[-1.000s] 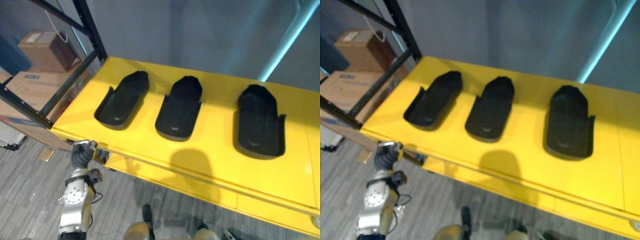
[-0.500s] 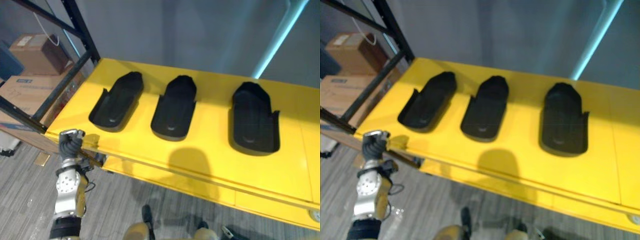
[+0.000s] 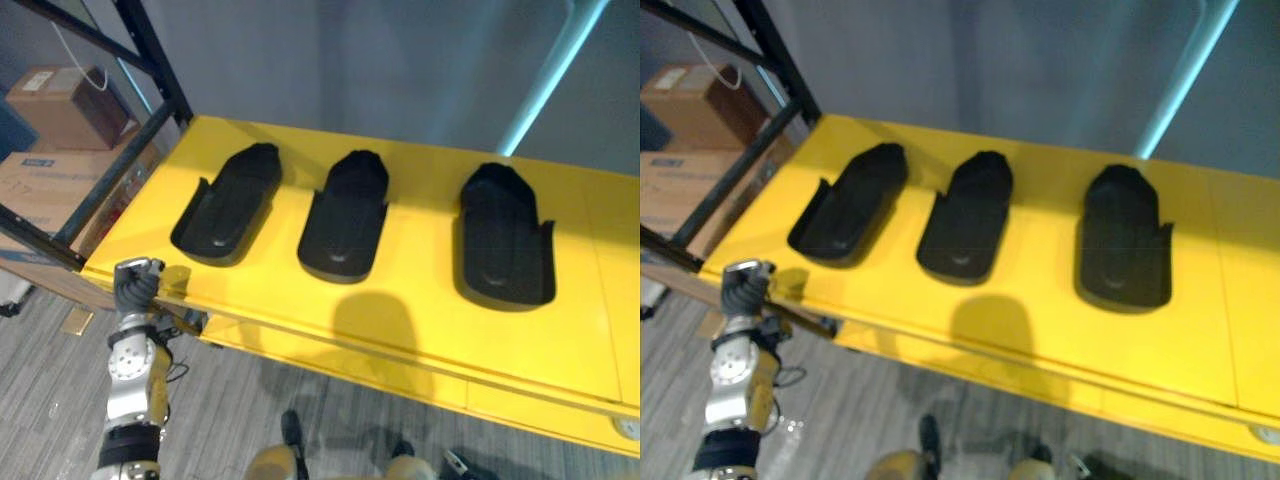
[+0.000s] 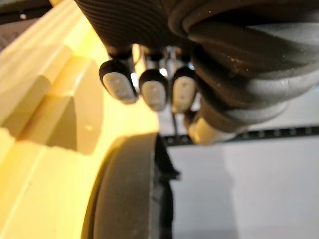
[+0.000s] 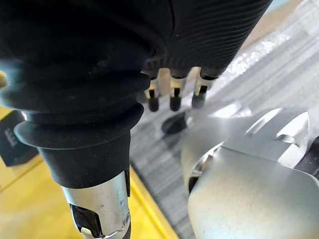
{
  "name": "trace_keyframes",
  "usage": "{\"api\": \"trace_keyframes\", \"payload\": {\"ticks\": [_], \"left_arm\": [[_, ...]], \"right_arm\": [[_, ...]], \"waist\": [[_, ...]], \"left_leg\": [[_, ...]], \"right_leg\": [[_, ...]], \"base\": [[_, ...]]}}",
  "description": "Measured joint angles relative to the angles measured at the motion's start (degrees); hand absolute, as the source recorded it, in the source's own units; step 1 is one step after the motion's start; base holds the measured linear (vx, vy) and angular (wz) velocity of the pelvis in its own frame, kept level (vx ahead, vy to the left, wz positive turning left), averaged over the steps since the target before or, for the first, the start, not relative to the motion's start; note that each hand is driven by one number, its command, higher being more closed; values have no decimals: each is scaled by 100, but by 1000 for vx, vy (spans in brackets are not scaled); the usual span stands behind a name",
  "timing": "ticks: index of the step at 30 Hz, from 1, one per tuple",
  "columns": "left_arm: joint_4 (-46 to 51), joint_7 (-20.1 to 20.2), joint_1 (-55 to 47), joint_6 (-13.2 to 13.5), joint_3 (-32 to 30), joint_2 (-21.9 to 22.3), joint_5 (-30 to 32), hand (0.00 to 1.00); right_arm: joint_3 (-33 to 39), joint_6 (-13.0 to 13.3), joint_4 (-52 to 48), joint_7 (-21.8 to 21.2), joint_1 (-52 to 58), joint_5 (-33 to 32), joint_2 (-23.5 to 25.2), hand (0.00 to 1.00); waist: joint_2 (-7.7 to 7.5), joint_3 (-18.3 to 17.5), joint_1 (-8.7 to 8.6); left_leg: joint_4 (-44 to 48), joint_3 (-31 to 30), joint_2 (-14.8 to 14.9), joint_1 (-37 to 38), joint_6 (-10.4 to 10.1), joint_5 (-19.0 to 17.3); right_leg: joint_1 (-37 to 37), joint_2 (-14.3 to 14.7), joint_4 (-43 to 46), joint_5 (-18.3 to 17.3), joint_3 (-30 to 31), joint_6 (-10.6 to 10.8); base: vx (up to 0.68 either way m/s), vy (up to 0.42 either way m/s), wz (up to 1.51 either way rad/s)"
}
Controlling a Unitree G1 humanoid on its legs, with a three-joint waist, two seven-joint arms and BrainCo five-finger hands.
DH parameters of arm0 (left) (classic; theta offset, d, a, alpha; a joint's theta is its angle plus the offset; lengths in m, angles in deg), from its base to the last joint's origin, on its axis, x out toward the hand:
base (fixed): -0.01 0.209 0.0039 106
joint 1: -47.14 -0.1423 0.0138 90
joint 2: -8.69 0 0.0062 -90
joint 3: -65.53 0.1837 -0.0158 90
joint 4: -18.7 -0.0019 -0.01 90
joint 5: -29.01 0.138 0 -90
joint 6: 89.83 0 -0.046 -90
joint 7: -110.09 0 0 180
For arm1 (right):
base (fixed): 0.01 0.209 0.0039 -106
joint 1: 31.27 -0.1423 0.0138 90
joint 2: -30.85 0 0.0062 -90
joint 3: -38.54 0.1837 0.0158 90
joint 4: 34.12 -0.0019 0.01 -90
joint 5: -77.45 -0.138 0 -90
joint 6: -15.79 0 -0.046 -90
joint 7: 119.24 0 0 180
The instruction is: Walk over and take plastic housings, then place them on the shelf
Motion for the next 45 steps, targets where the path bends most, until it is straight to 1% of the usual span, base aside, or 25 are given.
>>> {"api": "trace_keyframes", "payload": {"ticks": [2, 3, 7, 11, 16, 22, 29, 31, 33, 45], "left_arm": [[-110, 41, 83, -30, 8, -123, -10, 100], [-147, 50, 123, -39, 7, -150, -13, 100], [-144, 61, 310, -43, 1, -154, -46, 100], [-144, 69, 422, -53, 9, -154, -48, 100], [-144, 61, 609, -61, 23, -154, -54, 100], [-174, 61, 669, -75, 49, -154, -57, 100], [-328, 61, 819, -116, 51, -154, -78, 100], [-400, 62, 907, -124, 40, -154, -220, 100], [-402, 61, 969, -121, 14, -154, -229, 100], [-640, 56, 1194, -127, -15, -154, -270, 100]], "right_arm": [[0, -3, -11, -3, -21, 0, 0, 0], [0, -2, 4, -3, -23, 0, -4, 0], [0, 0, 64, -4, -44, 0, -13, 0], [0, -23, 191, -4, -36, 1, -14, 0], [-1, -56, 194, -3, -5, 2, -16, 0], [-3, -59, 190, 4, -4, 3, -30, 0], [-205, -83, 151, 88, -5, 7, -30, 0], [-274, -98, 97, 112, -10, 5, -28, 0], [-275, -105, 57, 120, -10, 6, -31, 0], [-396, -125, -32, 135, -8, 3, -33, 0]], "waist": [[-7, 24, 0], [-14, 32, -9], [-46, 174, 0], [-86, 229, -18], [-85, 251, -37], [-89, 254, -49], [-82, 261, -48], [-80, 323, -48], [-74, 396, -46], [-69, 408, -49]], "left_leg": [[0, 3, 1, 2, -2, -4], [1, 7, 4, 2, -2, -4], [1, 93, 24, -2, 5, -10], [1, 167, 34, -10, 8, -10], [1, 171, 48, -45, 7, -8], [3, 181, 57, -87, 6, -7], [6, 183, 67, -81, 6, -8], [62, 191, 77, -82, 5, -19], [87, 198, 89, -91, 5, -19], [100, 317, 99, -99, 5, -19]], "right_leg": [[0, 2, 2, -6, 1, -9], [-10, 1, 20, 21, 19, 36], [-123, -11, 174, 9, 142, 25], [-216, -16, 254, -4, 268, 23], [-327, -28, 414, -83, 288, 32], [-395, -24, 454, -82, 302, 32], [-403, -24, 487, -83, 303, 31], [-396, -25, 501, -88, 312, 25], [-398, -21, 504, -90, 319, 24], [-502, -28, 590, -112, 433, 47]], "base": [[0, 0, 0], [0, 0, 0], [-15, 18, -9], [-24, 23, -12], [-6, 4, -1], [0, 0, 0], [0, 0, 0], [0, 0, 0], [-39, 10, -3], [-11, 8, -4]]}}
